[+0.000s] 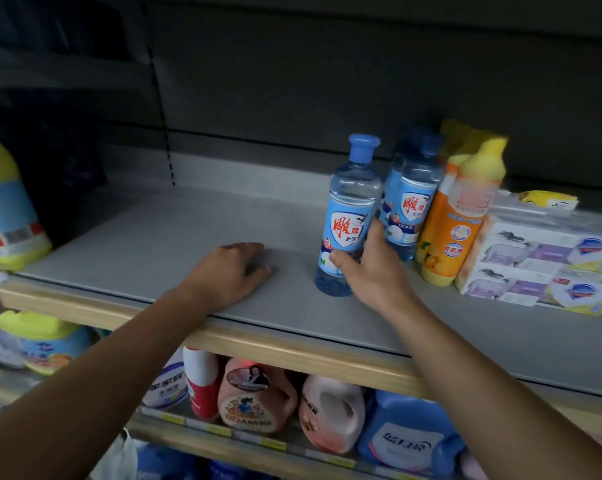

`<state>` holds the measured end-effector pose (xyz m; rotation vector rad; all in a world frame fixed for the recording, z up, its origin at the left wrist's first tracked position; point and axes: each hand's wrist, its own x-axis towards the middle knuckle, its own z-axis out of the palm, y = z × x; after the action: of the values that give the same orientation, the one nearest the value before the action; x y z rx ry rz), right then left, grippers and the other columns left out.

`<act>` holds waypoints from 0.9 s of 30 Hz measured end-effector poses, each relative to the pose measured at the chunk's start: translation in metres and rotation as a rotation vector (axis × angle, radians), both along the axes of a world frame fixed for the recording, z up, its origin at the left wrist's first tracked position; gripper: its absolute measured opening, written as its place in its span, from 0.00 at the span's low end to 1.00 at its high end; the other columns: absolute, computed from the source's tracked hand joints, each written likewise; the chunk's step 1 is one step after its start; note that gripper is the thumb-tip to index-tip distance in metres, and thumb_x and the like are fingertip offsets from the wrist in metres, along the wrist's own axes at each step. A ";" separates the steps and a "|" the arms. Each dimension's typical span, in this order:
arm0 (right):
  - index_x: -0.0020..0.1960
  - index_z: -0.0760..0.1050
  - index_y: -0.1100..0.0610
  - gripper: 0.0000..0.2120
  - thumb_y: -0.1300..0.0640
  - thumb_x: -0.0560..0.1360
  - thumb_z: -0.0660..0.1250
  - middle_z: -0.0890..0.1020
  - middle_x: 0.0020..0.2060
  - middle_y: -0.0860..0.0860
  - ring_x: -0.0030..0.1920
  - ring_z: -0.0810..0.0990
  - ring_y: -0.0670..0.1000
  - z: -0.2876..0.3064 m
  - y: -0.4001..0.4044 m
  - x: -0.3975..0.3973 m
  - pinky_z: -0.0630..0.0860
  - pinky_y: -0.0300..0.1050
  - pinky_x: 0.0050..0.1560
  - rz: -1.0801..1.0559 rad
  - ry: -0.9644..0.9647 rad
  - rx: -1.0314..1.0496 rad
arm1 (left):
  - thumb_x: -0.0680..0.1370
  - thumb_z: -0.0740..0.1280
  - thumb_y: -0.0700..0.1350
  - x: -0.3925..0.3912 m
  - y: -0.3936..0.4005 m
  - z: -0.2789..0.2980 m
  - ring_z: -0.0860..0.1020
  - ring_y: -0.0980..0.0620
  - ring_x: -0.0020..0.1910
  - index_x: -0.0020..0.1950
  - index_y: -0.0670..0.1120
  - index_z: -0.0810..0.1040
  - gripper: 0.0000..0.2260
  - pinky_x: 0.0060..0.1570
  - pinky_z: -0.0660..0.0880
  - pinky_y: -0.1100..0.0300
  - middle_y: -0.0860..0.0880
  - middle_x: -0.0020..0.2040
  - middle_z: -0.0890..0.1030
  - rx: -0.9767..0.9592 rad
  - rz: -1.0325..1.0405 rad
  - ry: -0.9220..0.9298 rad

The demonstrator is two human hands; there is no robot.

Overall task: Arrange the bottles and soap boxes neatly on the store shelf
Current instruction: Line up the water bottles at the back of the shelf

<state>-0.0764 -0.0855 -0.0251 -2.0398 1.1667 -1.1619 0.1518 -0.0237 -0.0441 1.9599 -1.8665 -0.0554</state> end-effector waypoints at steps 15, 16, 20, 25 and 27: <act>0.66 0.65 0.59 0.23 0.61 0.75 0.70 0.75 0.59 0.51 0.54 0.74 0.49 0.000 -0.144 0.111 0.68 0.39 0.52 -0.099 -0.042 0.057 | 0.72 0.50 0.65 0.048 -0.052 -0.023 0.70 0.49 0.70 0.68 0.55 0.74 0.30 0.68 0.66 0.54 0.52 0.70 0.74 -0.001 0.054 -0.146; 0.66 0.65 0.60 0.23 0.61 0.75 0.70 0.75 0.60 0.53 0.55 0.75 0.50 0.000 -0.153 0.118 0.69 0.40 0.52 -0.116 -0.035 0.047 | 0.72 0.50 0.65 0.048 -0.053 -0.024 0.69 0.49 0.70 0.68 0.55 0.74 0.30 0.69 0.66 0.53 0.53 0.69 0.74 0.000 0.056 -0.141; 0.64 0.69 0.62 0.22 0.59 0.74 0.71 0.75 0.62 0.58 0.60 0.77 0.55 0.003 -0.186 0.136 0.73 0.44 0.58 -0.153 0.022 0.050 | 0.75 0.56 0.65 0.050 -0.055 -0.026 0.68 0.49 0.70 0.69 0.56 0.73 0.25 0.70 0.64 0.54 0.54 0.70 0.73 0.002 0.071 -0.107; 0.66 0.68 0.62 0.24 0.57 0.74 0.72 0.74 0.63 0.58 0.63 0.75 0.56 0.007 -0.211 0.156 0.70 0.43 0.60 -0.190 0.067 0.035 | 0.72 0.52 0.66 0.050 -0.057 -0.026 0.68 0.50 0.69 0.67 0.58 0.73 0.27 0.69 0.65 0.53 0.58 0.67 0.74 0.014 0.067 -0.126; 0.65 0.67 0.62 0.25 0.57 0.74 0.72 0.74 0.64 0.58 0.63 0.75 0.57 0.008 -0.217 0.163 0.70 0.43 0.59 -0.226 0.063 0.044 | 0.73 0.54 0.65 0.051 -0.058 -0.026 0.68 0.50 0.70 0.67 0.58 0.73 0.26 0.69 0.65 0.53 0.57 0.68 0.74 0.008 0.068 -0.101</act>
<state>0.0865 -0.3029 -0.0172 -1.9625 1.4722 -1.1709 0.2023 -0.0815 -0.0699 2.0653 -1.8625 0.0576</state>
